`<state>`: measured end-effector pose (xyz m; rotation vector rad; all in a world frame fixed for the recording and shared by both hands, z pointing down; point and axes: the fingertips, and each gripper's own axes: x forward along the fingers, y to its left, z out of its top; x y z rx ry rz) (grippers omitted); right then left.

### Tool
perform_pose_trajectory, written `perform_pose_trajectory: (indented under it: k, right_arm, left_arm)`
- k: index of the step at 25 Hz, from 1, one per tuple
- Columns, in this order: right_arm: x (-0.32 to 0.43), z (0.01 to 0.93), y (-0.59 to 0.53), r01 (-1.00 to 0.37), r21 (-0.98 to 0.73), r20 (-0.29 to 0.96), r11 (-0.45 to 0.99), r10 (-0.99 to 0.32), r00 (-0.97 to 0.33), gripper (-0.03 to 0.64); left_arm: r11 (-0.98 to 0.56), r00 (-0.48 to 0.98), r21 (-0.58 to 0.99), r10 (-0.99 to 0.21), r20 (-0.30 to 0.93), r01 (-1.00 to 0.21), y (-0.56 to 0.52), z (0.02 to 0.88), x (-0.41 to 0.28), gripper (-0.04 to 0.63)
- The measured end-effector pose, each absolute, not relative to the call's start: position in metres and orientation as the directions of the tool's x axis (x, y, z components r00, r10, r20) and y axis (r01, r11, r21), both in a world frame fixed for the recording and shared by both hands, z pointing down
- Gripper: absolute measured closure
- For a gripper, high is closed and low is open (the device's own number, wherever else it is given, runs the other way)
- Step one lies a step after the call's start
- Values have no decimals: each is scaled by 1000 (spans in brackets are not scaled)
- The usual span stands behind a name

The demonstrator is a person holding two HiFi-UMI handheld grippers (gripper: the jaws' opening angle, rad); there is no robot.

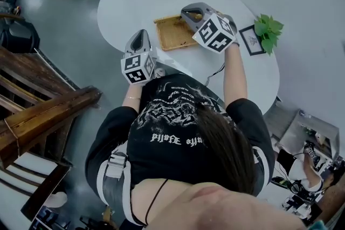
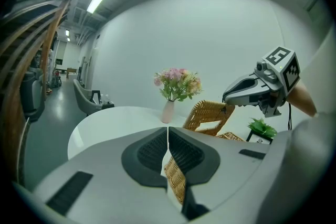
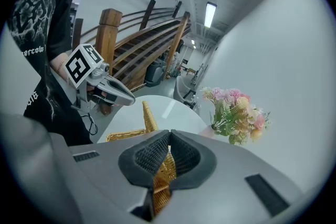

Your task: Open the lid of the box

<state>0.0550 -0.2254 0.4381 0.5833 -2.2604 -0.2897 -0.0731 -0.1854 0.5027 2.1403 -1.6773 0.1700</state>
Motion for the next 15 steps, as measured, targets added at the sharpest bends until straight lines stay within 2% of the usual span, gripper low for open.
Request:
perform_pose_trajectory:
  k: [15]
  right_arm:
    - [47,436,-261,-267,377,657,887,-459,-597,581]
  left_arm:
    - [-178,256,237,-898,357,-955,-192,501,-81,569]
